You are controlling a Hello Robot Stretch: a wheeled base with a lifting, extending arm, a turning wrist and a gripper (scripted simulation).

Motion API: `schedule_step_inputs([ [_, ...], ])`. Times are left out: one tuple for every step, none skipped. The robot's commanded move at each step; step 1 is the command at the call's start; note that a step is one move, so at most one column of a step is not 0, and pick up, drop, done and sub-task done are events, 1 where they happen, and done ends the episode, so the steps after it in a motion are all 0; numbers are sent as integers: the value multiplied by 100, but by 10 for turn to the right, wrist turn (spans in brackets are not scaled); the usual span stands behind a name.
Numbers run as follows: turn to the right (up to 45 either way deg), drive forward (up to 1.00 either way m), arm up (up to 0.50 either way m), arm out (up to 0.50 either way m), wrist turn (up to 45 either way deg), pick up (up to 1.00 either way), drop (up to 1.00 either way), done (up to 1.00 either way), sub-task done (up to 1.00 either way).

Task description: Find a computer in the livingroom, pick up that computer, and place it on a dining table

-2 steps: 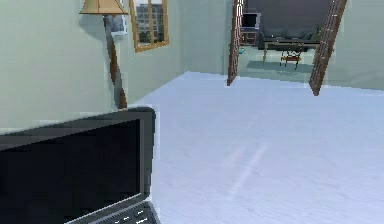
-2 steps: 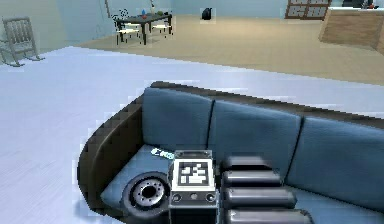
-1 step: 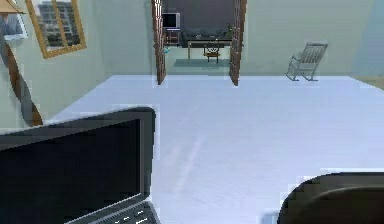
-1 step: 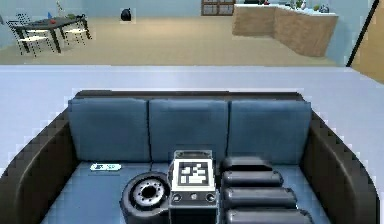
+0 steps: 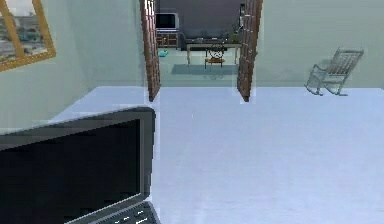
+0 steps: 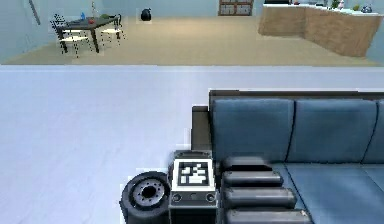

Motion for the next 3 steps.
schedule_step_inputs([
  [120, 0, 0, 0, 0, 0, 0, 0, 0],
  [0, 20, 0, 0, 0, 0, 0, 0, 0],
  [330, 0, 0, 0, 0, 0, 0, 0, 0],
])
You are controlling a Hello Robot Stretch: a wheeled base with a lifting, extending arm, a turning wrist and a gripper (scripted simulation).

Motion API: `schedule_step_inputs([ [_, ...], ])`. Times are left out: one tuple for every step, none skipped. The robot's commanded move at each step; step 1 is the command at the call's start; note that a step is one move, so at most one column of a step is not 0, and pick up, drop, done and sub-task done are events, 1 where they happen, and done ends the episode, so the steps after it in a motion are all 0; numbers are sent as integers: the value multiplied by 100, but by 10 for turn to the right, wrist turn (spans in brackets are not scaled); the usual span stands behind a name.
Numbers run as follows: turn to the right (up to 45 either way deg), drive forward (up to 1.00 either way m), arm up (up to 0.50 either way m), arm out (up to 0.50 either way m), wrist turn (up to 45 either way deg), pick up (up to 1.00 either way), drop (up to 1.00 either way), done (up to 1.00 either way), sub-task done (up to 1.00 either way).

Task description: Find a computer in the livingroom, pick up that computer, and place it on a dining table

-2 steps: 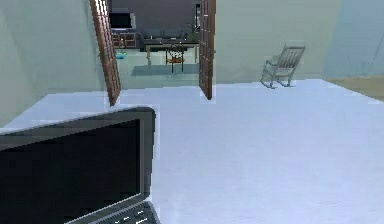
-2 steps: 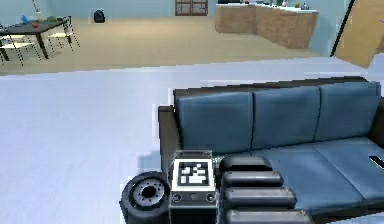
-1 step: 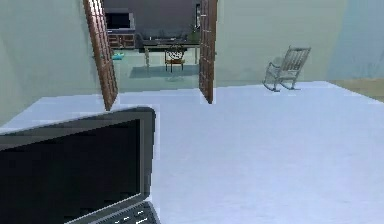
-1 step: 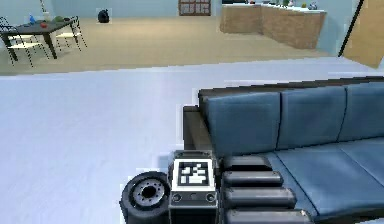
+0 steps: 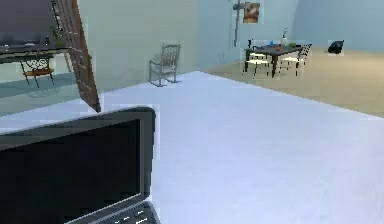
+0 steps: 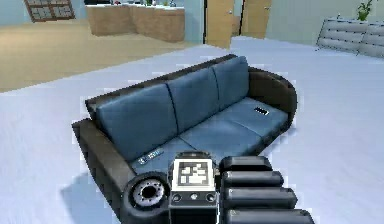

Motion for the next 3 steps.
schedule_step_inputs([
  [0, 45, 0, 0, 0, 0, 0, 0, 0],
  [360, 0, 0, 0, 0, 0, 0, 0, 0],
  [0, 100, 0, 0, 0, 0, 0, 0, 0],
])
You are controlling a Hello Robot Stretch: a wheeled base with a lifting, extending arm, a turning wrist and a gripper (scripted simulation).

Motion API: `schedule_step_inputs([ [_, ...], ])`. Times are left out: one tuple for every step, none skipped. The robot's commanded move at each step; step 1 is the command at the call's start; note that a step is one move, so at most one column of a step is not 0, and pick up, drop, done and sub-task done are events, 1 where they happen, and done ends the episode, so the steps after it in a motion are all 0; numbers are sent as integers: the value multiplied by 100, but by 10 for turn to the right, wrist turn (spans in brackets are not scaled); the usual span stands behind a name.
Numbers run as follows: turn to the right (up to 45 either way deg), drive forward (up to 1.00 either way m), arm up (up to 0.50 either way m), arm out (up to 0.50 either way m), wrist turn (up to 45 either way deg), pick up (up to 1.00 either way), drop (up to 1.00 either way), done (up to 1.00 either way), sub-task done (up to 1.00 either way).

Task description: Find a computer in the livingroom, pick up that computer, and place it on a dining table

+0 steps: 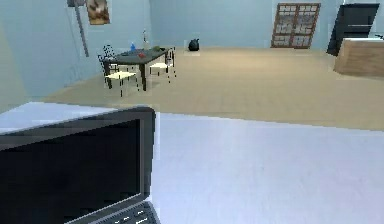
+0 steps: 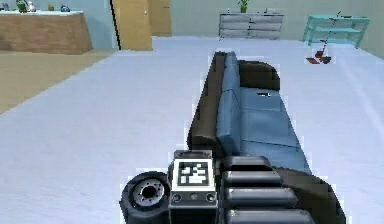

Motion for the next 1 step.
schedule_step_inputs([
  [30, 0, 0, 0, 0, 0, 0, 0, 0],
])
